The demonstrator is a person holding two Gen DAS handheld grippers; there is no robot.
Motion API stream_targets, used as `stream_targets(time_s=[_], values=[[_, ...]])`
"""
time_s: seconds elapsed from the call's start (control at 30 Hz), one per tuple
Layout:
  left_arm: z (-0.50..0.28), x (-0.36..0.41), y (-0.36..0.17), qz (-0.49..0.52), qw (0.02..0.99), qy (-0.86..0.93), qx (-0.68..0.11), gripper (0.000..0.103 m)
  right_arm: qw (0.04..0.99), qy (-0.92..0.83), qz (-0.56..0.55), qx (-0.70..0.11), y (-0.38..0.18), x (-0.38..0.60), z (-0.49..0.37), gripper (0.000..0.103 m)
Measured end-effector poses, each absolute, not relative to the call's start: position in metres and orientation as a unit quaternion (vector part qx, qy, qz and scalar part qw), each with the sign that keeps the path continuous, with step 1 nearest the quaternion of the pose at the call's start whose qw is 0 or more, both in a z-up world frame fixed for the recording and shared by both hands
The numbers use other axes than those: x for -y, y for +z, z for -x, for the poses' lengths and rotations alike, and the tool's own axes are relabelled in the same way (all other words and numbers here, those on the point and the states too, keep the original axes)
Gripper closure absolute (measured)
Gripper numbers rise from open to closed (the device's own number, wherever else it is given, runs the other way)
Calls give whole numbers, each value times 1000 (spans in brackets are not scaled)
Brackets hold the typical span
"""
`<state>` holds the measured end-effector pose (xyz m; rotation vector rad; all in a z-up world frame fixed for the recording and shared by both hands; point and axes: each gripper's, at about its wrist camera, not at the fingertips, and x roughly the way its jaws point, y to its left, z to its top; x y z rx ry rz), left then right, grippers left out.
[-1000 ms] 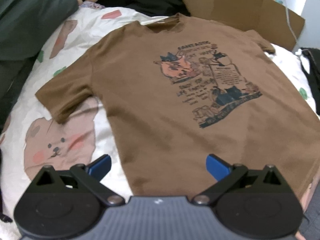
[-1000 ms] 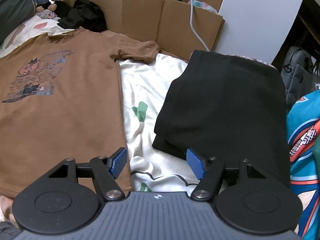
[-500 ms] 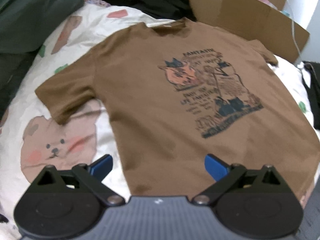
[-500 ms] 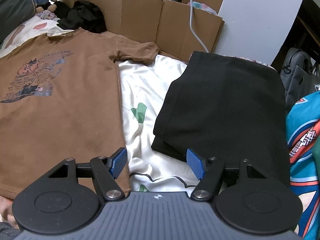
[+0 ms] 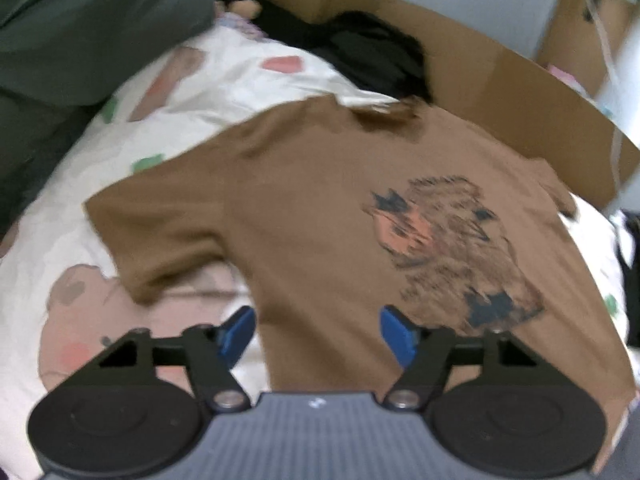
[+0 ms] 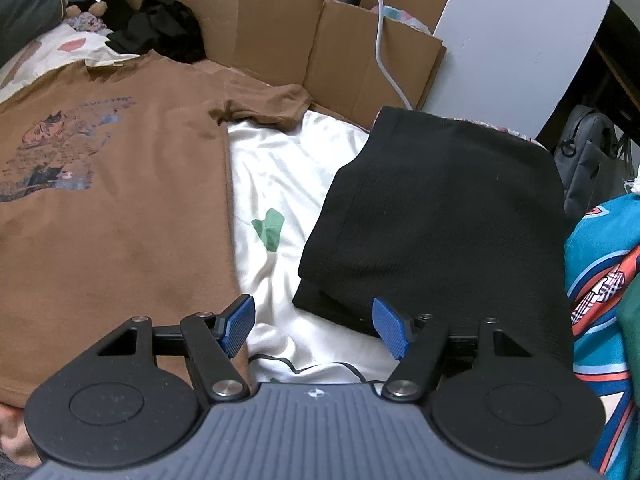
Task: Fold clothes
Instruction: 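Move the left tool to the shirt's side edge and close on it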
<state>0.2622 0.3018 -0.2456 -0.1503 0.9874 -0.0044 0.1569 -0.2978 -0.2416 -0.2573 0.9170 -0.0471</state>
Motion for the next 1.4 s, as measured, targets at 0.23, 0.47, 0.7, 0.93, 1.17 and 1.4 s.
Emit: stream_targets(time_s=[0.23,0.47,0.7,0.93,1.17,1.4], values=[[-273,-348,-271,166,867,18,-469,47,873,-27,127,-470,-247,298,-167,37],[-271,-409,-297,295,850,86,-427,47,861,-28,136,-489,-252,293,-175,37],[-275,-451,-314,451,793,127,-389,47,851,-32,143,-504,-257,286,-183,42],[-286,-450,-326,485,773,137,-386,47,845,-41,143,-514,-257,283,-189,42],[-281,-462,-340,527,751,162,-364,49,850,-15,190,-491,-247,259,-191,42],[-267,-467,-350,586,713,179,-341,51,872,24,141,-467,-237,223,-199,42]])
